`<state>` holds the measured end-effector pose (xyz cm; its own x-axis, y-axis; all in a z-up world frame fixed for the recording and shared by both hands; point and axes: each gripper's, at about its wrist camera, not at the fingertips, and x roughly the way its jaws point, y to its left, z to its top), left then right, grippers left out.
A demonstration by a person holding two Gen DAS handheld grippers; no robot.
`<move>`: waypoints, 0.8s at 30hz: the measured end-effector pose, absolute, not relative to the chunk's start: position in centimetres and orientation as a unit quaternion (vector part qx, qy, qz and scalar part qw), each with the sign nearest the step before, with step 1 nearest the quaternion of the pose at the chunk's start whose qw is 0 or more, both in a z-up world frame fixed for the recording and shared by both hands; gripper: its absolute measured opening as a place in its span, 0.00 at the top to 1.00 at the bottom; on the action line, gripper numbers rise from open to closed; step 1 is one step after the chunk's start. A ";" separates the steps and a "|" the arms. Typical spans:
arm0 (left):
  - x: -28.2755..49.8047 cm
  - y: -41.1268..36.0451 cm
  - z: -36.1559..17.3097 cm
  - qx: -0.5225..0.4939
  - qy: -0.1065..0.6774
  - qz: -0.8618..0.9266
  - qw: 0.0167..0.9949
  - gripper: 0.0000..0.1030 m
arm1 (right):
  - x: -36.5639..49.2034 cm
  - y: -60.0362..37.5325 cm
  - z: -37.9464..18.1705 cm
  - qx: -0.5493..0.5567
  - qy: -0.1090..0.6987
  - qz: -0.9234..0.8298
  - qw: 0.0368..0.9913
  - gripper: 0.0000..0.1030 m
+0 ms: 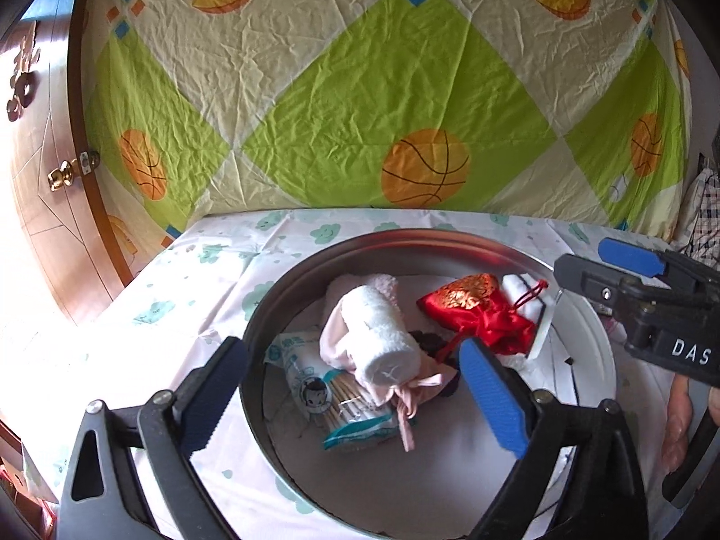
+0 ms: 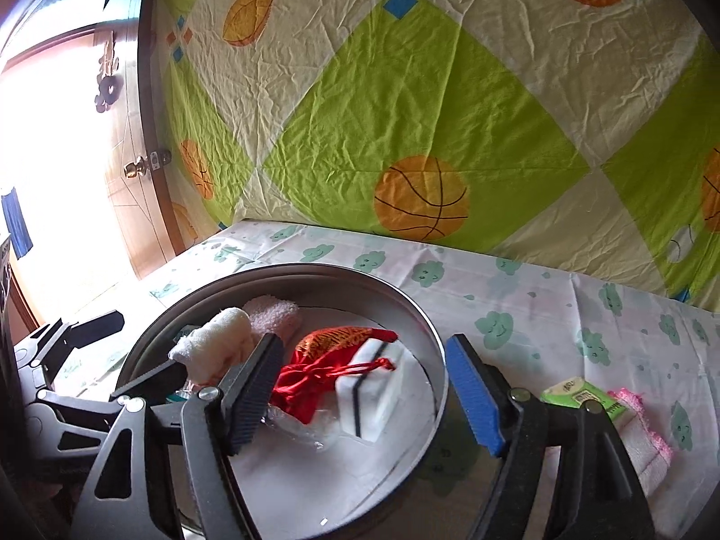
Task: Organize soft objects
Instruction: 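Move both tools from the tin toward the white mesh cloth and green tissue pack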
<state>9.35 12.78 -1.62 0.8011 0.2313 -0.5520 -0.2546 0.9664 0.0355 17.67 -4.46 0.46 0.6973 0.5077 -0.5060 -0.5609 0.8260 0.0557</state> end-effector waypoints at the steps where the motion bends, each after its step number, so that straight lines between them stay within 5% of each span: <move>1: 9.2 12.5 -1.4 -0.023 0.284 0.124 0.950 0.04 | 17.5 -5.3 0.5 -0.051 0.257 0.287 0.922 0.26; 24: 13.0 -4.2 -2.0 0.033 0.282 0.015 0.959 0.01 | 23.5 -22.6 -5.6 -0.042 0.357 0.191 0.913 0.21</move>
